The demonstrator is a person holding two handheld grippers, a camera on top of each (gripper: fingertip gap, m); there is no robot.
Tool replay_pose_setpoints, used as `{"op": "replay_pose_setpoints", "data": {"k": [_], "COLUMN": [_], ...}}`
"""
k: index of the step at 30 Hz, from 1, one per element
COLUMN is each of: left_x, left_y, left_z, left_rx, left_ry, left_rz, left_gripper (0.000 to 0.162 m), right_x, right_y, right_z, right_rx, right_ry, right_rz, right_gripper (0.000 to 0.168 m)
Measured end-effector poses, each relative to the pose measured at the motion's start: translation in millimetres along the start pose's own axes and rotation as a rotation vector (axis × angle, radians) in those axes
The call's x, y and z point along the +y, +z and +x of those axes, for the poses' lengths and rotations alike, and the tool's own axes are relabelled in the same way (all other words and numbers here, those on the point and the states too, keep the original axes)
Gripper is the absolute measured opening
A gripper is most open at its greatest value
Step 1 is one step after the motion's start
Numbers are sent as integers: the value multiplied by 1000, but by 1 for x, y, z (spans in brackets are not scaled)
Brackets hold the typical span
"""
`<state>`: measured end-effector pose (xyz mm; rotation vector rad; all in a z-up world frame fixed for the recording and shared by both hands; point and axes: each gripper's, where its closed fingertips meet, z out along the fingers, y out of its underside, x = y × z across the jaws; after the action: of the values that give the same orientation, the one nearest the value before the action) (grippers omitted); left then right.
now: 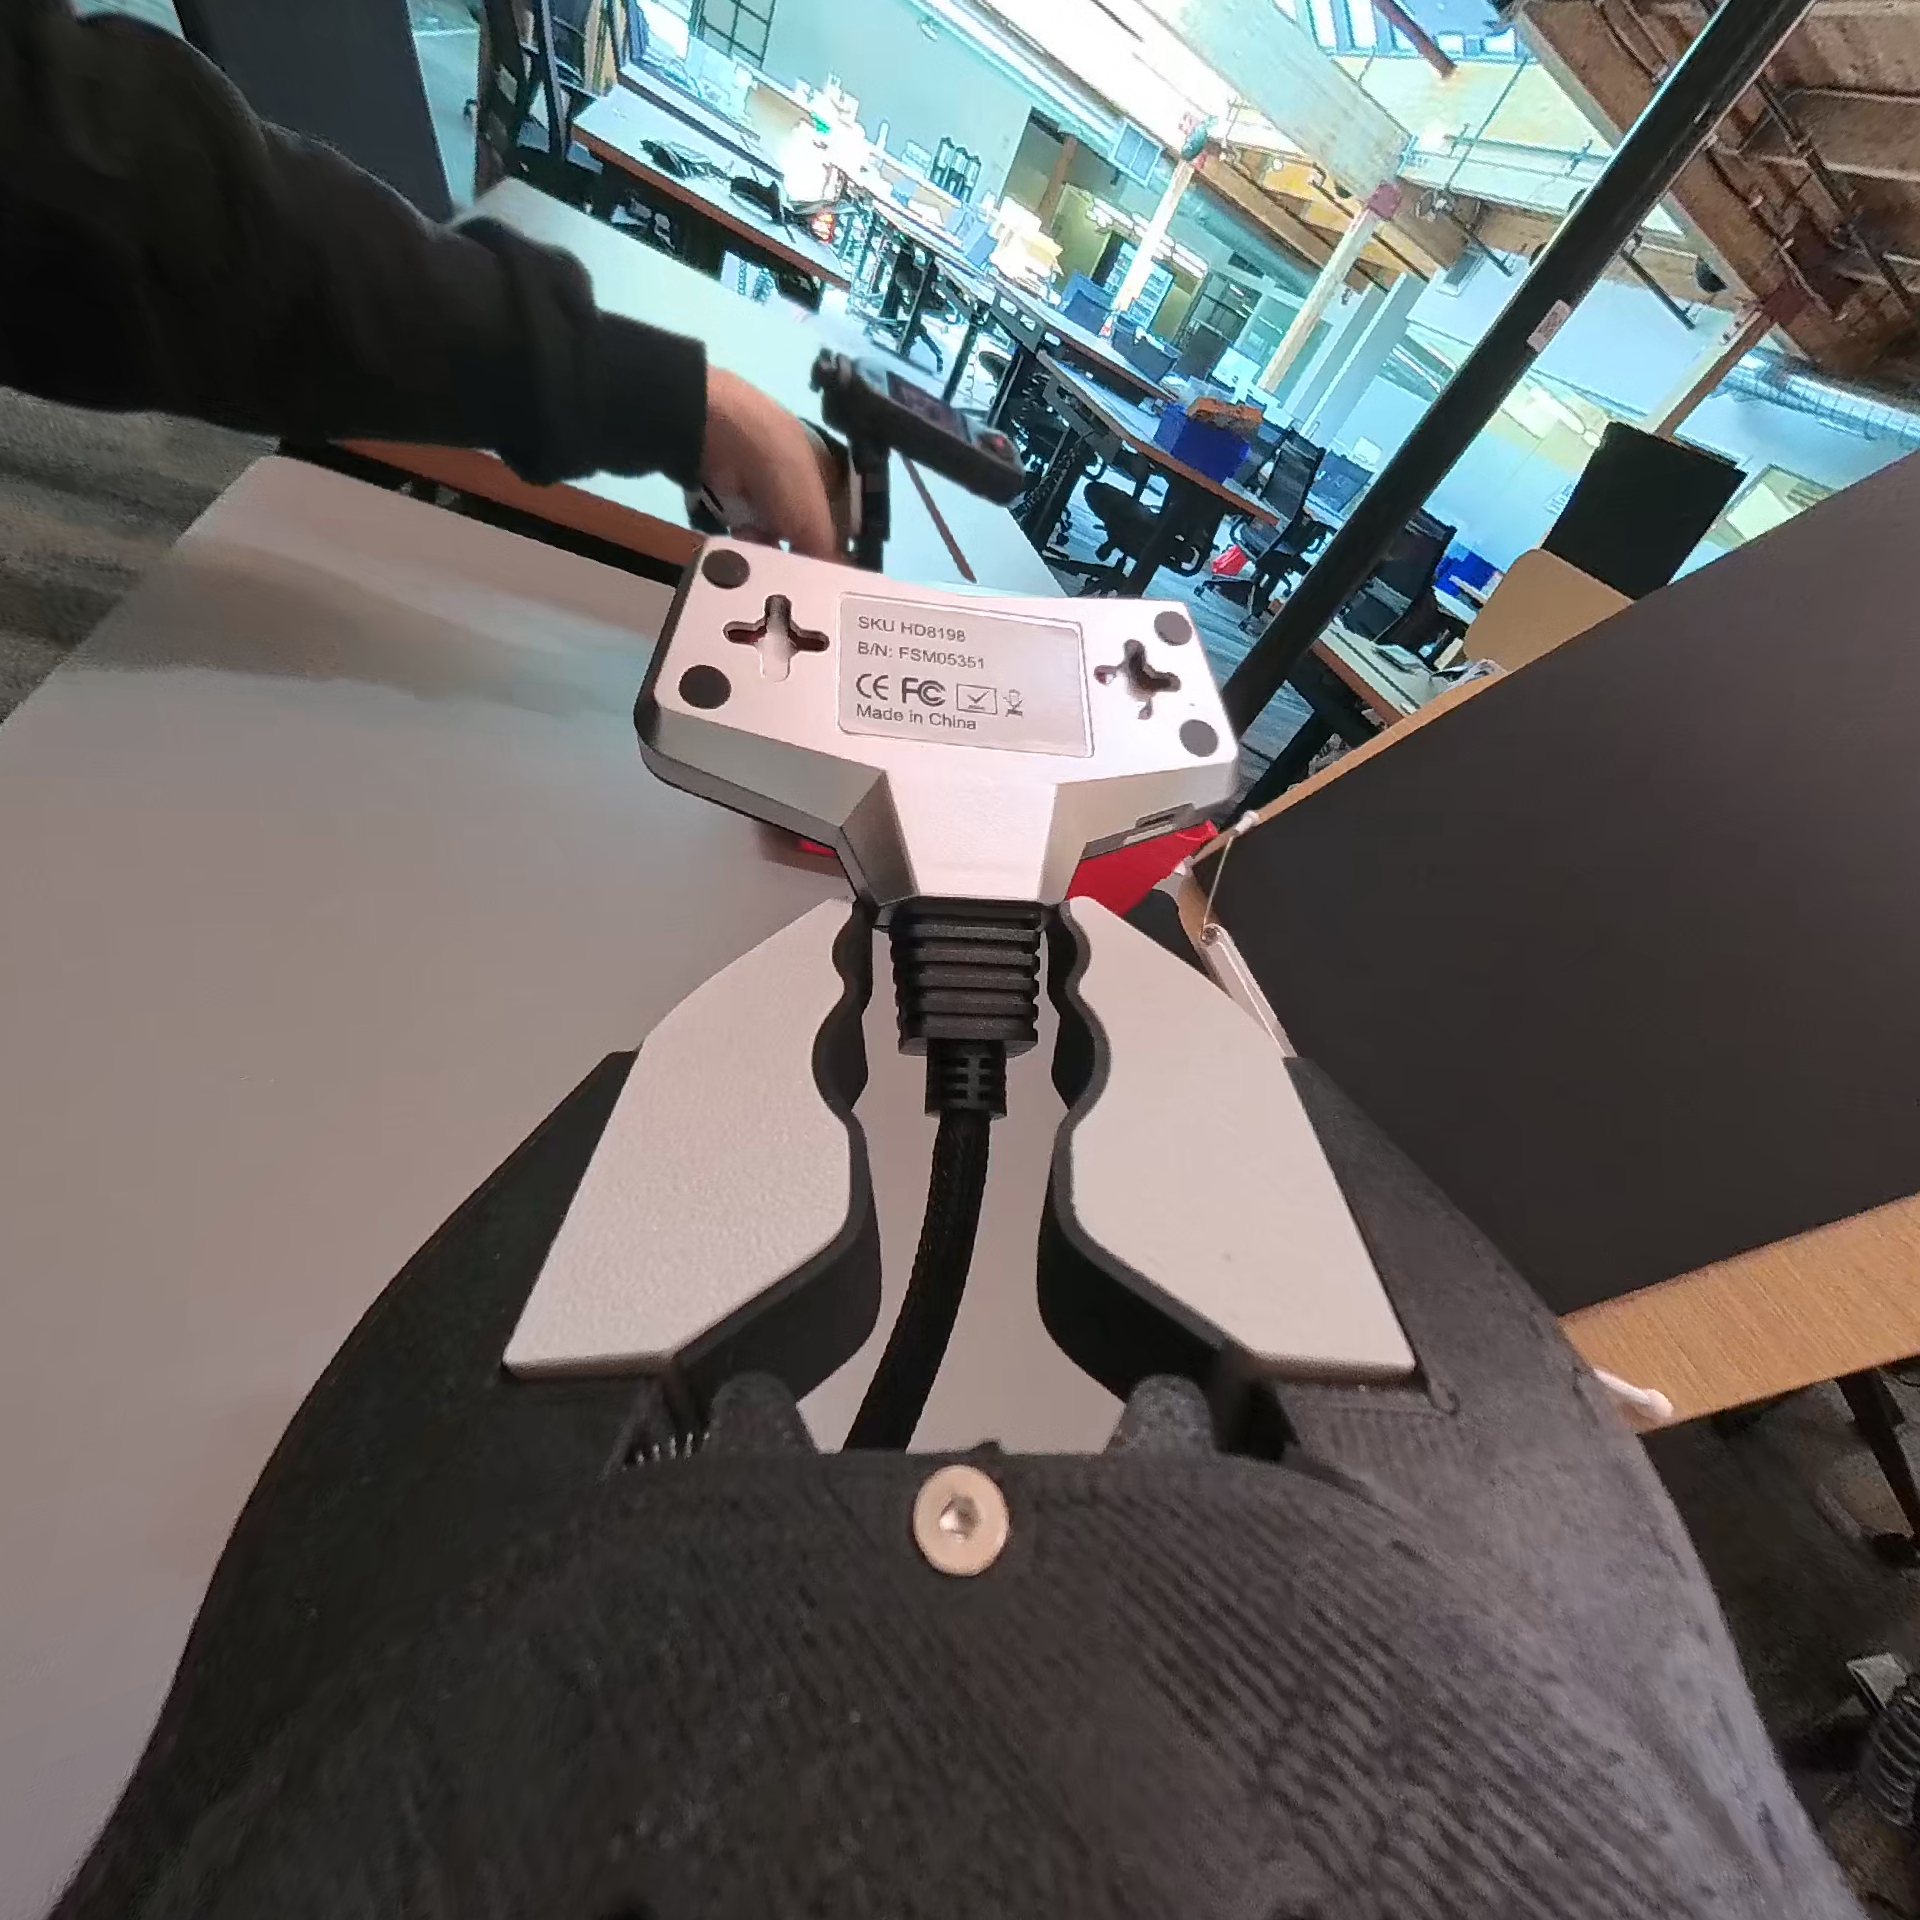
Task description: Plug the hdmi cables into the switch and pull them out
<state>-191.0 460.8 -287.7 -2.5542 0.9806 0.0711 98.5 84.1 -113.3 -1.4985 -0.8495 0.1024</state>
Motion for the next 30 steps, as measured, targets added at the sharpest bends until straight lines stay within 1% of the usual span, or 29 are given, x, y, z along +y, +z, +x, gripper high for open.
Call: {"op": "replay_pose_setpoints", "data": {"k": [2,5,6,7,10,12,14,17,19,21,23,24,26,28,30], "left_x": [-4,-9,-11,-15,-27,-37,-48,-67,-74,-74,-64,-53,-20,18,53], "left_y": [11,26,28,29,22,4,-22,-77,-116,-154,-187,-200,-220,-225,-214], "left_z": [-4,-12,-14,-16,-20,-15,-12,-7,4,21,54,76,124,167,202], "left_rx": [-53,-101,-110,-113,-105,-65,-61,-36,37,130,303,409,637,787,848], "left_ry": [-7,-24,-36,-48,-87,-70,-20,22,74,148,263,330,496,665,796], "left_rz": [-11,2,20,52,164,253,336,488,558,579,548,508,403,298,207], "left_gripper": [37,26,22,13,5,2,2,2,2,2,2,2,2,2,2], "right_x": [1,4,5,5,2,1,0,-1,-3,-6,-9,-10,-16,-24,-33], "right_y": [2,3,3,3,1,-1,-3,-5,-7,-8,-10,-11,-13,-16,-20], "right_z": [1,1,1,1,1,1,3,3,2,2,1,0,-2,-5,-9], "right_rx": [2,4,5,4,7,7,11,13,11,8,5,3,-7,-17,-25], "right_ry": [-1,-5,-5,-5,-5,-5,1,2,0,-6,-7,-11,-15,-23,-38], "right_rz": [-3,-14,-18,-18,0,8,20,32,41,54,68,76,101,133,162], "right_gripper": [33,33,33,33,33,33,33,33,33,33,33,33,33,33,33]}}
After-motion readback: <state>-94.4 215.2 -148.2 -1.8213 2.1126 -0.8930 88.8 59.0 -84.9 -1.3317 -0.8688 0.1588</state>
